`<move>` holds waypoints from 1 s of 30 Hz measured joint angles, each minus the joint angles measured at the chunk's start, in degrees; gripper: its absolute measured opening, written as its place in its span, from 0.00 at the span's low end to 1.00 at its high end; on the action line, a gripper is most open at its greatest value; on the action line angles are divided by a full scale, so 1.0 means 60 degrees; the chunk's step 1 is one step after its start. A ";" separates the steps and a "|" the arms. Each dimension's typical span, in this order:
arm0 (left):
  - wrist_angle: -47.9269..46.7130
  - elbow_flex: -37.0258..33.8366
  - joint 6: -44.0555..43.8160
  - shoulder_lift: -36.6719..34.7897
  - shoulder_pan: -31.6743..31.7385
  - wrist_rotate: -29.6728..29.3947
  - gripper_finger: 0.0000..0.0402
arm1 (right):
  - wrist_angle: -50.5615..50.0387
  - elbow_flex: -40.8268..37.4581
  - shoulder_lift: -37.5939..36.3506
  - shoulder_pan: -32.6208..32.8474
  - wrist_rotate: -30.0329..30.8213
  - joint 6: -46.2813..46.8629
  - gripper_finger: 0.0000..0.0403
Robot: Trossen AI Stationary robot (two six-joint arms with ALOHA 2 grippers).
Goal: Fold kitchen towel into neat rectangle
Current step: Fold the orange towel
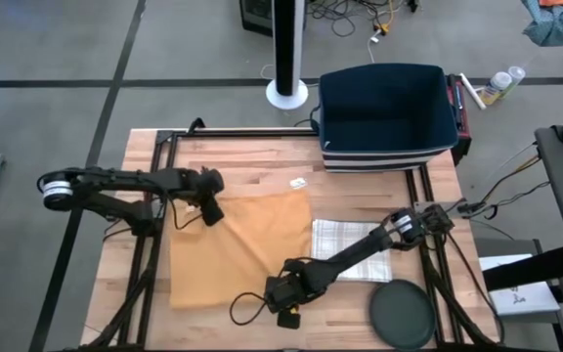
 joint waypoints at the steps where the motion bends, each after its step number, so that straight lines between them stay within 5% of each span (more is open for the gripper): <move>1: -0.0065 0.0020 0.0012 -0.0154 0.0051 0.0132 0.28 | -0.0001 -0.0003 0.0004 0.0015 -0.0017 0.0057 0.26; 11: -0.0663 -0.0011 -0.0635 -0.0628 0.0102 0.2207 0.28 | -0.0215 0.0254 -0.0206 -0.0111 0.0396 -0.0310 0.21; 21: -0.1641 0.0329 -0.1392 0.0895 0.0193 0.1899 0.28 | -0.0029 0.0164 -0.0142 -0.0154 0.0651 -0.0356 0.18; 30: -0.3199 0.1075 -0.0475 0.2739 0.0193 0.1847 0.28 | -0.0011 0.0151 -0.0146 -0.0100 0.0667 -0.0303 0.21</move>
